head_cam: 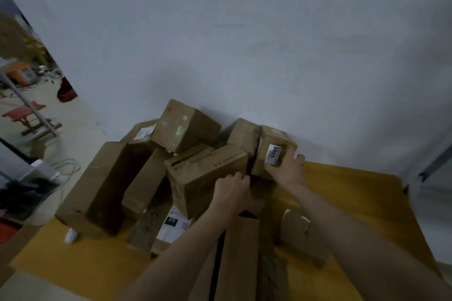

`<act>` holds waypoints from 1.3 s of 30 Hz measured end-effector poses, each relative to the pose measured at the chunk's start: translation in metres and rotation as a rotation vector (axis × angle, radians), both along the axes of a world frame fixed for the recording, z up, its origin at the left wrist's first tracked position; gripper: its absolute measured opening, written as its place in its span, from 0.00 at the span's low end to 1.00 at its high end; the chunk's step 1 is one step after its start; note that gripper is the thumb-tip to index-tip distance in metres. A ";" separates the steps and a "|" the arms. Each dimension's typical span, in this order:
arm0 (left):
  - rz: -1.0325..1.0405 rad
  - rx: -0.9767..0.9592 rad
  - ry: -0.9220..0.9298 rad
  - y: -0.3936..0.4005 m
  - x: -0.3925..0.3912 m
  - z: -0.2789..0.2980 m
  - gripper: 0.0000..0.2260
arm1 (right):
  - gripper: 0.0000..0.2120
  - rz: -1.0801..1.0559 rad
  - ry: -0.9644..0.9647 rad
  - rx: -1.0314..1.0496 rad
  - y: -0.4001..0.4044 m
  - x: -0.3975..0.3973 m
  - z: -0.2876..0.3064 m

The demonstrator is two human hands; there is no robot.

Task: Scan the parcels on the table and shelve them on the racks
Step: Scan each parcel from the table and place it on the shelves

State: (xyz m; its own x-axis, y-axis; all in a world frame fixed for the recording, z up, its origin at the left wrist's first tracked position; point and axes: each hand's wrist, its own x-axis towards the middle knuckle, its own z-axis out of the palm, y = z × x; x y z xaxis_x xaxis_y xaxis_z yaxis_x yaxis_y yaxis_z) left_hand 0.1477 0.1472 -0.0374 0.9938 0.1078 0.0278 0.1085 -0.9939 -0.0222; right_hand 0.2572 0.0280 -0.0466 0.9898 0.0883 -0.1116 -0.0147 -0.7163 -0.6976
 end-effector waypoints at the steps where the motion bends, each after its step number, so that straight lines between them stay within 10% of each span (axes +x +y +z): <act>1: -0.015 -0.013 -0.010 0.006 0.006 -0.003 0.08 | 0.40 -0.043 -0.001 -0.001 0.008 0.009 0.000; 8: -0.124 -0.134 -0.054 0.026 0.031 -0.017 0.09 | 0.50 -0.260 0.080 0.049 0.051 0.053 -0.013; 13: -0.169 -0.201 -0.091 0.029 0.034 -0.021 0.10 | 0.34 -0.305 -0.008 0.084 0.045 0.057 -0.023; 32: -0.217 -0.425 -0.216 -0.056 0.011 0.028 0.21 | 0.26 -0.278 0.098 0.904 -0.186 -0.082 0.044; 39: -0.108 -0.985 0.084 -0.145 -0.021 0.045 0.36 | 0.30 -0.460 0.023 1.156 -0.245 -0.134 0.034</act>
